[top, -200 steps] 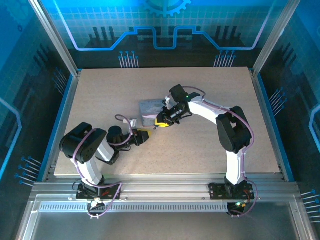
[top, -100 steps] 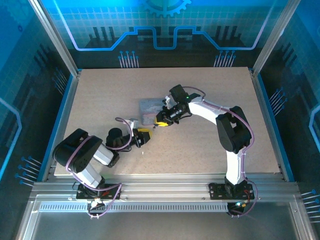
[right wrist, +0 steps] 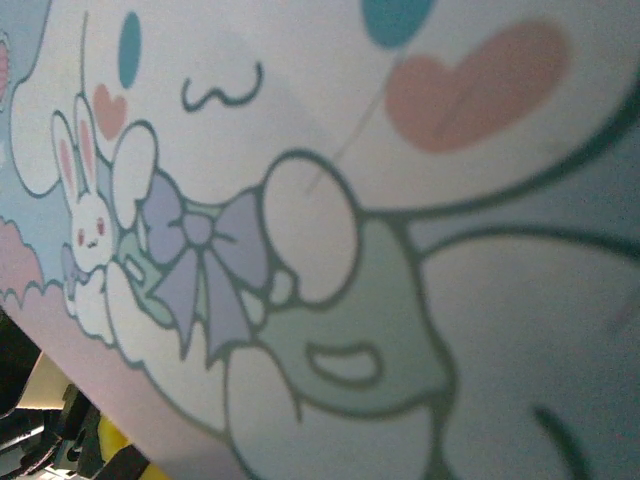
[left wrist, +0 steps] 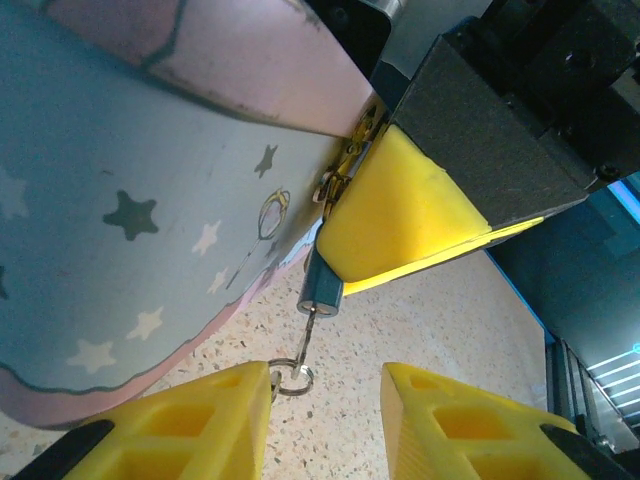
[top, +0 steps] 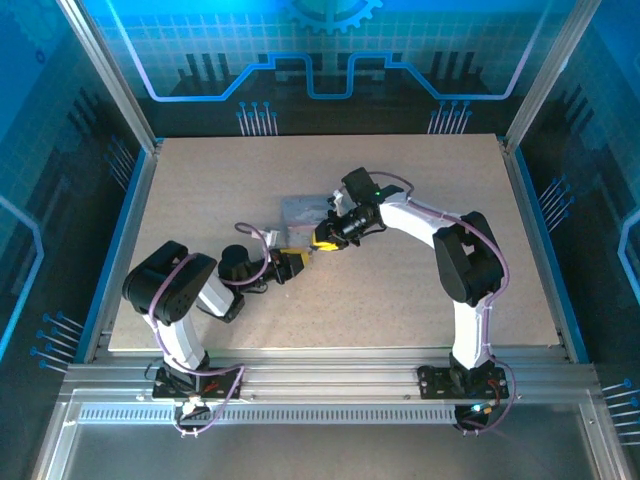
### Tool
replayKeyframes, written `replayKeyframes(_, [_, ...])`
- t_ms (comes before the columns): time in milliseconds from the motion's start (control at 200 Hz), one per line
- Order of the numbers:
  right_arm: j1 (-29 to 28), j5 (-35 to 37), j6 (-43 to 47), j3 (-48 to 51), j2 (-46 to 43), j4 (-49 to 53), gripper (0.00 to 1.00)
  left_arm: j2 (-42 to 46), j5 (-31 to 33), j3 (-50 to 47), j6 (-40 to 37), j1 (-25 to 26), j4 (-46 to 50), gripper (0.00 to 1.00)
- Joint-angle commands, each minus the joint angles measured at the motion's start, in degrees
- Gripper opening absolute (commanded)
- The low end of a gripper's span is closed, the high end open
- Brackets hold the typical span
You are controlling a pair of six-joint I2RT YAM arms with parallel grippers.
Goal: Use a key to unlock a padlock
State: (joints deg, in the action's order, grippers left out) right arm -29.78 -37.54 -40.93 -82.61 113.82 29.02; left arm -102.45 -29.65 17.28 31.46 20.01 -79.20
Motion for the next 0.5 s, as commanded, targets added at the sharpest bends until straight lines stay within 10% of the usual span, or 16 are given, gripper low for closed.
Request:
replayKeyframes(0, [0.0,-5.2,-1.3,-0.8,0.1,2.4,0.0,-1.9,-2.7,1.9,0.9,-0.3,-0.6,0.34])
replayKeyframes(490, [0.3,-5.4,-4.4,0.9,-0.9,-0.5,0.0,-0.6,0.2,1.1,-1.8,-0.2,-1.0,0.34])
